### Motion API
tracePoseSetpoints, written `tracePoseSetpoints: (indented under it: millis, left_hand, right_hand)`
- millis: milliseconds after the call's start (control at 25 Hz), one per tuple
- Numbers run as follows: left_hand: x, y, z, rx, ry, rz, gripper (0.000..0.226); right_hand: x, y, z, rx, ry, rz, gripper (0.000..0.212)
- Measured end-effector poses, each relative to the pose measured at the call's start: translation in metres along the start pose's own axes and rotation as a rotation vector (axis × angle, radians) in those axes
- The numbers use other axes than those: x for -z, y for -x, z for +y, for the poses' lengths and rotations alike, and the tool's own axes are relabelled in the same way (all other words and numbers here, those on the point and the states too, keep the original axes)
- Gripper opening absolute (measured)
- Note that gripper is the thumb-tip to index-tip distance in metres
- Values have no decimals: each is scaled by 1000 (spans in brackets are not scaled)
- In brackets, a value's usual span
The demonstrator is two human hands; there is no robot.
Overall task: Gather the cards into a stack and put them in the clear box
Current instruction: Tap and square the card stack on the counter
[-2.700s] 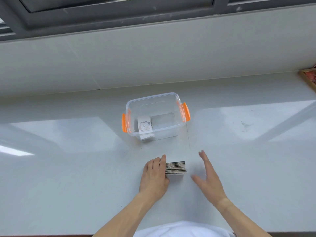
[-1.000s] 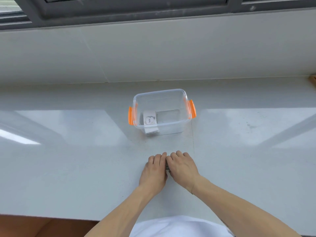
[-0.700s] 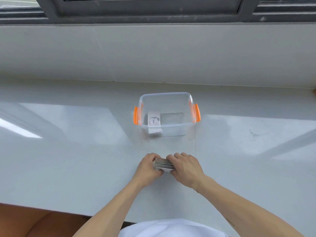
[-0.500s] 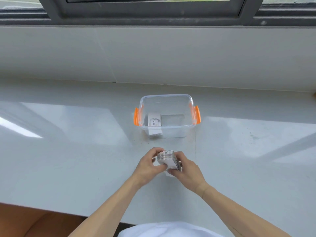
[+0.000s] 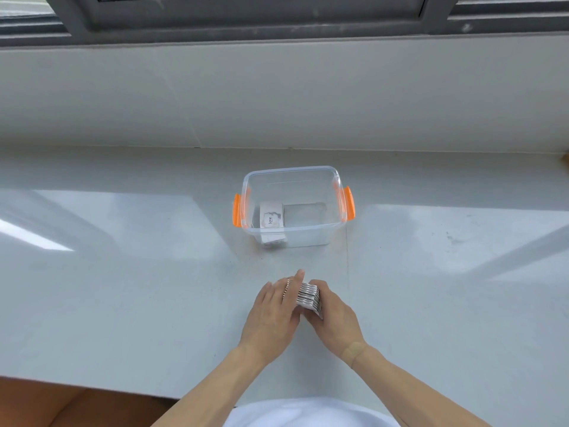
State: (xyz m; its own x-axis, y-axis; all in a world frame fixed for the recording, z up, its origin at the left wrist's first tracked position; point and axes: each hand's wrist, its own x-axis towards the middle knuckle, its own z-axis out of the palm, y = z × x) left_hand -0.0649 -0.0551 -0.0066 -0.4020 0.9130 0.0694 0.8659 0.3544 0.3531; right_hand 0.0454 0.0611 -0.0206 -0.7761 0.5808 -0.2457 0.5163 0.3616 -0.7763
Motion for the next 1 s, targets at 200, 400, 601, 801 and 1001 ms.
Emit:
tracePoseSetpoints:
  millis: [200,400,601,801,1001]
  left_hand:
    - [0,-6,-4,-3,-78,-40,80]
    - [9,-8,8,-63,49,120,90]
    - [1,-1,21,-186,-42,-18,81]
    - [7,2,18,-182,14,51,84]
    - [8,1,13,-212,-68,-37,74]
  right_hand:
    - [1,-6,5,15,19,1,37]
    - [2,-8,5,-7,7,-2,36]
    - [3,-5,5,22,4,-19,41]
    - [4,-5,5,-14,-12,-27,35]
    - [3,-5,6,-9,-1,-30,39]
